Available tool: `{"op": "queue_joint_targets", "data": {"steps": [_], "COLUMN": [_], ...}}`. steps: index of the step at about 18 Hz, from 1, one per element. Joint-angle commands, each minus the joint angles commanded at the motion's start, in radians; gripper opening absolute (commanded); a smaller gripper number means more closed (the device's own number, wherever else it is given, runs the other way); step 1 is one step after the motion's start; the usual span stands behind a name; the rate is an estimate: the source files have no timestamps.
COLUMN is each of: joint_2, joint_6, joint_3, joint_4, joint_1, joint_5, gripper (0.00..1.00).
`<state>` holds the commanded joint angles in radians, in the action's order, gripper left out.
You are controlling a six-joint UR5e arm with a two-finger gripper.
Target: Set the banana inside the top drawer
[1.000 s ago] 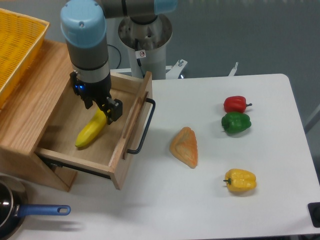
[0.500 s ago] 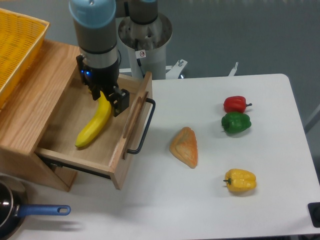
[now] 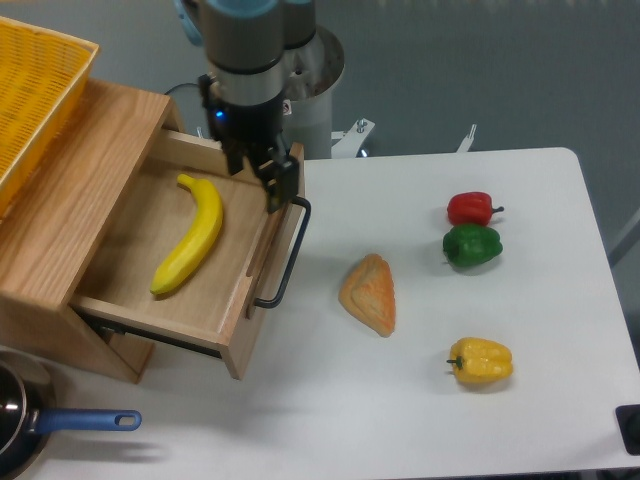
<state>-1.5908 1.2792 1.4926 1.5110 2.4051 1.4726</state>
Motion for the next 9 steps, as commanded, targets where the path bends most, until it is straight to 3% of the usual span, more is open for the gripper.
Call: {"op": "queue_joint_targets", "data": {"steps": [6,9], "joint_2": [0.034,0.045], "joint_6": [0.121,0.231], "joint_3": [0.028,0.051], "joint_4": [0.0,-0.003], "joint_1": [0.071,0.126], "joint_5": [0.002,0.034], "gripper": [0.87,1.0]}}
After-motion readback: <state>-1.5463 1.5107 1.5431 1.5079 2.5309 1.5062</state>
